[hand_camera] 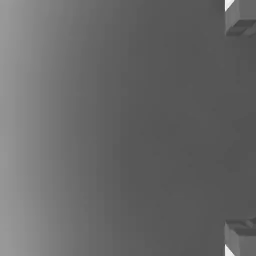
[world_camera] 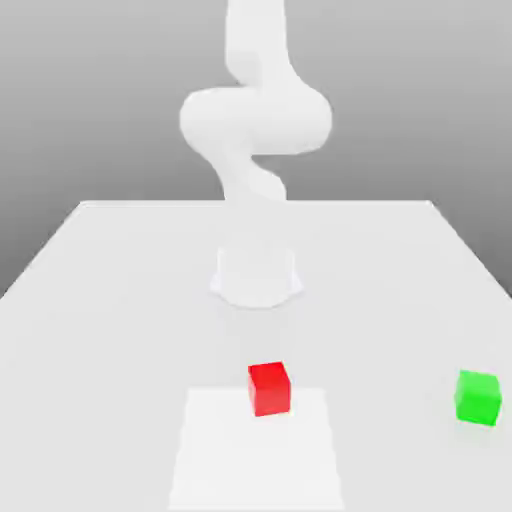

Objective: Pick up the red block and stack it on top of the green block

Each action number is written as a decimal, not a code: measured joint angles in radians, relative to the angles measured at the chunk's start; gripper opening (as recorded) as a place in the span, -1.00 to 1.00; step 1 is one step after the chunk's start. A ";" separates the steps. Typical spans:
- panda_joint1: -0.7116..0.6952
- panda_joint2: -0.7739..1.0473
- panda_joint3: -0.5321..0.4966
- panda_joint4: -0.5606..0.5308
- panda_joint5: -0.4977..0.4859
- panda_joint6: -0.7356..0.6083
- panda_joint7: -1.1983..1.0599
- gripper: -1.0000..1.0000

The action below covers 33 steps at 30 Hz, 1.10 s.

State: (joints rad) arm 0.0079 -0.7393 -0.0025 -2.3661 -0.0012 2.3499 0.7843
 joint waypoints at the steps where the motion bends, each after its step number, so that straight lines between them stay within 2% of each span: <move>1: 0.002 0.030 0.000 -0.032 0.001 0.024 -0.009 0.00; 16: 0.057 0.518 -0.017 -0.518 -0.005 0.408 -0.133 0.00; 18: 0.062 0.654 -0.016 -0.552 -0.002 0.512 -0.150 0.00; 23: 0.059 0.870 -0.006 -0.543 0.012 0.691 -0.165 0.00; 24: 0.057 0.902 -0.003 -0.539 0.014 0.719 -0.167 -1.00; 30: 0.054 0.919 -0.001 -0.537 0.011 0.732 -0.164 -1.00; 33: 0.054 0.856 -0.003 -0.546 0.006 0.679 -0.161 -1.00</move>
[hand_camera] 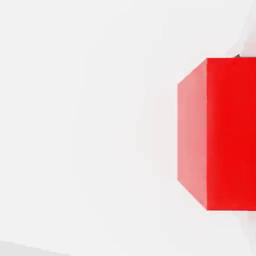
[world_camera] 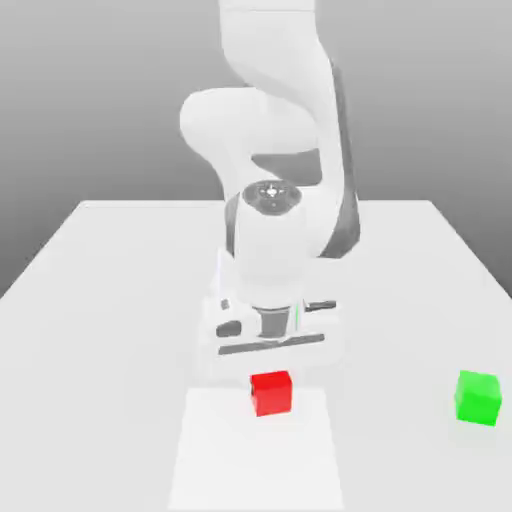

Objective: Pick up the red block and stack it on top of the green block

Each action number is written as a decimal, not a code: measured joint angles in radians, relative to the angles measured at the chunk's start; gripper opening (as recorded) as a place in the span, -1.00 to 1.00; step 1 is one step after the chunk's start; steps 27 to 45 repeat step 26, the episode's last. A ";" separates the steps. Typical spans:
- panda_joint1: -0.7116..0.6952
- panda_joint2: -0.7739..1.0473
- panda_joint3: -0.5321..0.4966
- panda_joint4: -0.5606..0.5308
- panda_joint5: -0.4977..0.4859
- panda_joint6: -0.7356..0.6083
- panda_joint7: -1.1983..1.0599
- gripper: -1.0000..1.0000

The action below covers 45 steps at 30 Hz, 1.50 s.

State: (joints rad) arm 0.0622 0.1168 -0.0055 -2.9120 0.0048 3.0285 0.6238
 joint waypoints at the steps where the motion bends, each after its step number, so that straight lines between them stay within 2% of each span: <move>1: -0.001 -0.033 0.000 -0.005 -0.002 -0.028 0.002 -1.00; 7: 0.020 -0.208 0.024 -0.004 -0.010 -0.204 0.029 -1.00; 16: 0.377 -0.079 0.253 0.305 -0.037 -0.386 0.309 -1.00; 18: 0.420 -0.031 0.266 0.350 -0.055 -0.384 0.359 -1.00; 22: 0.456 0.106 0.223 0.371 -0.133 -0.272 0.427 -1.00; 23: 0.462 0.126 0.215 0.373 -0.145 -0.254 0.437 1.00; 45: 0.462 0.126 0.215 0.373 -0.145 -0.254 0.437 1.00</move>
